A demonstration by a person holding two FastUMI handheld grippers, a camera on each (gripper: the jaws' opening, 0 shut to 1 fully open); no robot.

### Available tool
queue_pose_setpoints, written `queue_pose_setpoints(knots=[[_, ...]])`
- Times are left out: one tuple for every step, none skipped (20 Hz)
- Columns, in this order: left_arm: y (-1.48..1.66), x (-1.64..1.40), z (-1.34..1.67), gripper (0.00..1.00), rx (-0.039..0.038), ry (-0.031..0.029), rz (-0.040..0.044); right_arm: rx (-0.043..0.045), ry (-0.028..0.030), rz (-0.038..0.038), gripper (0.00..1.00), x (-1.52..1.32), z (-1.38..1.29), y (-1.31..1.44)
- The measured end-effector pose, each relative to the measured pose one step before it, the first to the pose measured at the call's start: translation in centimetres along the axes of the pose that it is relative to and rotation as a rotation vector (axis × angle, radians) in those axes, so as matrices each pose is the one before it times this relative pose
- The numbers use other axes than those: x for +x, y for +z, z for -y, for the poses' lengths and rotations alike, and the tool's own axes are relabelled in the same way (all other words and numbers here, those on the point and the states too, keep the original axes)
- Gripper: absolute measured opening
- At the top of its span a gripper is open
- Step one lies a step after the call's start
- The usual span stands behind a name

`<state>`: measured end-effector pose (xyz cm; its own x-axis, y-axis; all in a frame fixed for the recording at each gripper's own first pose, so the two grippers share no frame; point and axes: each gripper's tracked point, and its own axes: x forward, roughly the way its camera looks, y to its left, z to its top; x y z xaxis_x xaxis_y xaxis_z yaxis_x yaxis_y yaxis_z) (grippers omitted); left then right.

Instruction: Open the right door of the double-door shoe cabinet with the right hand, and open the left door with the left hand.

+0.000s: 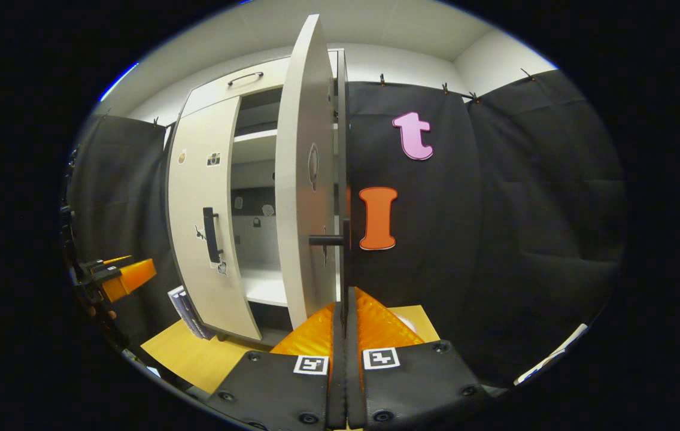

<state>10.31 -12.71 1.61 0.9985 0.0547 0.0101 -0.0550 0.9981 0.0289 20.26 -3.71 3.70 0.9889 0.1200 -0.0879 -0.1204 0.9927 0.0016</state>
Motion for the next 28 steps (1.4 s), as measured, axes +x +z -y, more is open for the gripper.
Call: queue_pose_setpoints(knots=[[-0.11,0.532,0.154,0.95,0.0016,-0.00238,-0.00291,0.00244,-0.00439,0.01189,0.08,-0.202,0.131,0.257],[0.007,0.586,0.115,0.95,0.00395,0.00103,0.00035,0.00343,-0.00411,0.0084,0.09,-0.44,0.127,0.299],[-0.123,0.55,0.115,0.95,0.00231,0.00163,0.00019,0.00441,-0.00591,0.00807,0.17,-0.311,0.129,0.053],[-0.03,0.638,0.261,0.95,-0.00308,-0.00289,0.00183,0.00189,-0.00828,0.00589,0.03,-0.011,0.079,0.211],[0.113,0.67,0.268,0.95,-0.00293,-0.00655,0.00398,-0.00243,-0.01039,-0.00057,0.02,-0.172,0.194,-0.029],[0.178,0.632,0.144,0.95,0.00081,-0.00507,0.00434,-0.00267,-0.01255,0.00145,0.15,-0.037,0.536,-0.051],[0.119,0.643,0.131,0.95,0.0032,-0.00399,0.00634,0.00324,-0.00364,-0.00065,0.21,-0.386,0.124,-0.019],[0.114,0.594,0.12,0.95,0.00485,-0.00149,0.00192,0.00113,-0.01834,-0.00397,0.26,-0.241,0.47,-0.228],[0.032,0.62,0.186,0.95,0.00535,-0.00289,0.00145,0.00827,-0.00426,0.00116,0.41,-0.236,0.306,0.005],[-0.002,0.63,0.064,0.95,0.00416,-0.00144,-0.00019,0.01093,-0.0097,-0.00271,0.44,-0.331,0.313,-0.045],[-0.069,0.506,0.091,0.95,0.0022,-0.00435,-0.00025,0.01159,-0.00327,-0.00599,0.44,-0.107,0.367,-0.217],[-0.17,0.787,0.201,0.95,-0.00153,-0.00677,-0.0012,0.01177,-0.00611,-0.00631,0.44,-0.321,0.316,-0.171],[-0.169,0.679,0.119,0.95,-0.00223,-0.00731,-0.00492,0.01033,-0.00484,-0.00703,0.44,-0.116,0.253,-0.209],[-0.191,0.87,0.064,0.95,0.00002,-0.00353,-0.00149,0.00645,-0.0124,-0.00337,0.47,-0.266,0.496,0.01],[-0.058,0.722,0.026,0.94,0.00161,0.00221,0.00256,0.00706,-0.00509,-0.00146,0.56,0.007,0.342,-0.052],[0.021,0.767,0.102,0.95,0.00512,-0.00195,0.00354,0.00779,-0.00817,-0.00431,0.66,-0.117,0.437,-0.169],[0.046,0.804,0.108,0.95,0.00824,0.00098,0.00332,0.00635,-0.01073,-0.00486,0.79,-0.027,0.378,-0.168],[0.142,0.747,0.043,0.95,0.01116,0.00166,0.0055,0.0064,-0.0108,0.00019,0.83,-0.102,0.432,-0.061],[0.182,0.706,-0.027,0.95,0.01293,0.00585,0.00521,0.00544,-0.00944,-0.00096,0.85,-0.106,0.351,-0.126],[0.108,0.689,-0.238,0.95,0.01119,0.00865,0.00214,0.00255,-0.00951,-0.00114,0.83,-0.018,0.362,-0.085],[0.125,0.612,-0.239,0.95,0.00303,0.00759,0.00082,0.00077,-0.01102,-0.00048,0.87,0.202,0.252,-0.074],[-0.004,0.673,-0.114,0.95,-0.00457,0.001,-0.00228,0.00235,-0.00842,0.00029,0.87,0.149,0.272,-0.034],[-0.127,0.716,-0.263,0.95,-0.01069,0.00405,-0.00435,0.0048,-0.00184,-0.00043,0.98,0.204,0.044,0.122],[-0.148,0.652,-0.225,0.95,-0.00992,0.00299,-0.00579,0.00637,0.00043,-0.0007,0.98,0.131,0.032,0.083],[-0.107,0.497,-0.226,0.95,-0.00566,0.00422,-0.00534,0.00406,0.00154,-0.00082,0.98,0.036,-0.027,0.01],[-0.186,0.644,-0.315,0.95,0.00143,0.00664,-0.00692,0.00253,0.00061,0.00129,0.98,0.102,-0.042,0.09],[-0.272,0.644,-0.302,0.95,0.0056,0.006,-0.00678,-0.00031,-0.00138,-0.00049,0.98,0.189,-0.055,-0.003],[-0.195,0.587,-0.131,0.95,0.00433,0.00016,-0.00585,-0.00127,-0.00205,-0.00134,0.98,0.093,-0.007,0.057]])
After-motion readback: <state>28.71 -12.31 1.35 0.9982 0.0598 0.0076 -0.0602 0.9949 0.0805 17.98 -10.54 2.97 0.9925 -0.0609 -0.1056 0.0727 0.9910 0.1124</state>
